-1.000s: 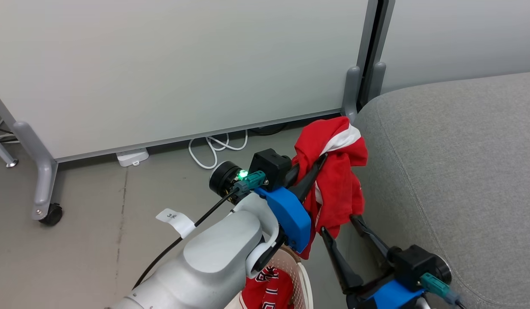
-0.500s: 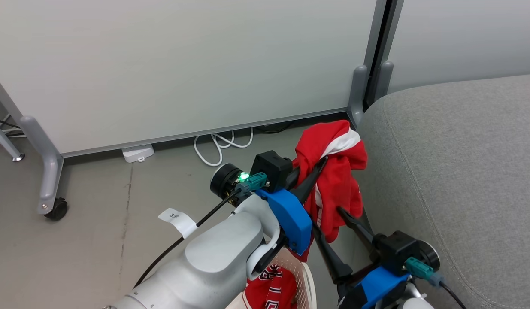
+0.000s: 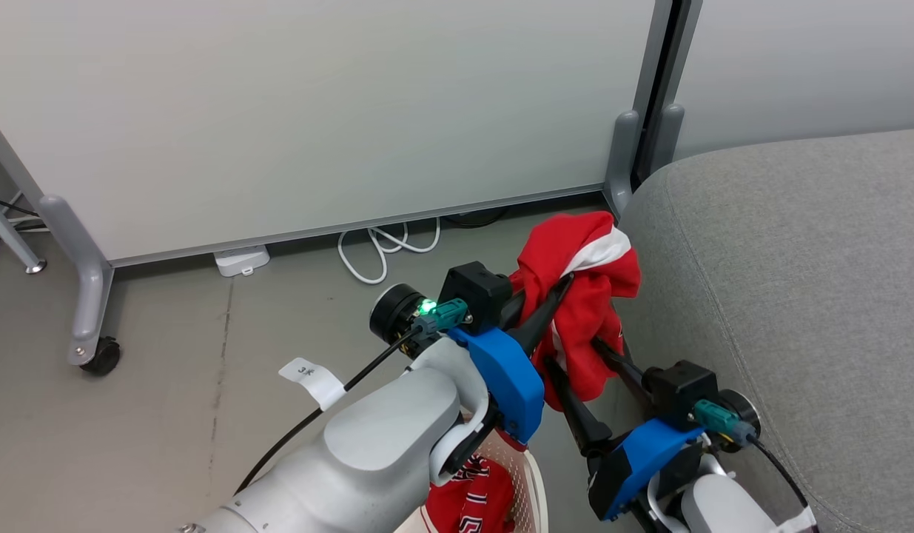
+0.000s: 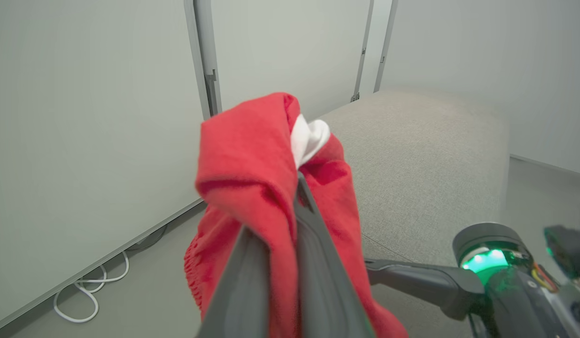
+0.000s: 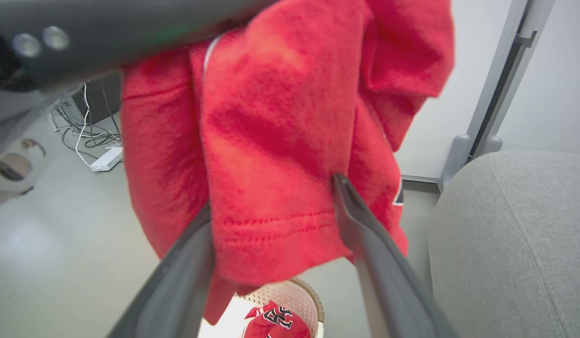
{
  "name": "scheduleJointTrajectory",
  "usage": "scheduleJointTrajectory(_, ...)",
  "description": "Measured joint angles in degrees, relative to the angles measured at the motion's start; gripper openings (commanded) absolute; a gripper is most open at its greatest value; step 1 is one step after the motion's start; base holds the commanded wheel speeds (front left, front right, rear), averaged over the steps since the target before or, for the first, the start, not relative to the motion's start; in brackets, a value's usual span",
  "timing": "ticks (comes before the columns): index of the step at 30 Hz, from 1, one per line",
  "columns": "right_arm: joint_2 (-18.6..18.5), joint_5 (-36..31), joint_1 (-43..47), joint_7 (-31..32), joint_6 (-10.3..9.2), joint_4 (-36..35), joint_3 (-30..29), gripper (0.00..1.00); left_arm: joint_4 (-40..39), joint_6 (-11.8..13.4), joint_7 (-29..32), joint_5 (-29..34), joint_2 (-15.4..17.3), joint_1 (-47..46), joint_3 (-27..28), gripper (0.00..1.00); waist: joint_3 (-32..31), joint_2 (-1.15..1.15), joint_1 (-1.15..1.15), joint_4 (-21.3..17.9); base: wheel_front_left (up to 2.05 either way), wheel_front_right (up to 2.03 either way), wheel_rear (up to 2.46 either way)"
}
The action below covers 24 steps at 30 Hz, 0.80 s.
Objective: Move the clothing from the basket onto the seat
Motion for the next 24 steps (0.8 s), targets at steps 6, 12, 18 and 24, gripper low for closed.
scheduleJointTrajectory(6,0.00,2.02,-3.07,0.16,0.00,4.28,0.75,1.00,-0.24,0.00,-0.07,-0.41,0.00,-0.23,-0.53,0.00,-0.02,0.00,0.00,0.06,0.00,0.00,0.00)
scheduleJointTrajectory(12,0.00,3.05,-5.19,-0.36,0.00,7.46,1.92,1.00,-0.23,-0.01,-0.07,-0.81,0.00,-0.30,-1.00,0.00,-0.15,0.00,0.00,0.00,0.00,0.00,0.00)
scheduleJointTrajectory(18,0.00,4.53,-6.30,-1.66,0.00,9.17,3.02,0.00,-0.20,-0.01,-0.08,-0.98,0.01,-0.32,-1.35,0.00,-0.29,0.00,0.00,-0.07,0.00,0.00,0.00)
scheduleJointTrajectory(24,0.00,5.35,-6.72,-2.99,0.00,10.17,3.65,0.00,-0.01,-0.01,-0.14,-1.15,0.00,-0.32,-1.60,0.00,-0.29,0.00,0.00,-0.28,0.00,0.00,0.00)
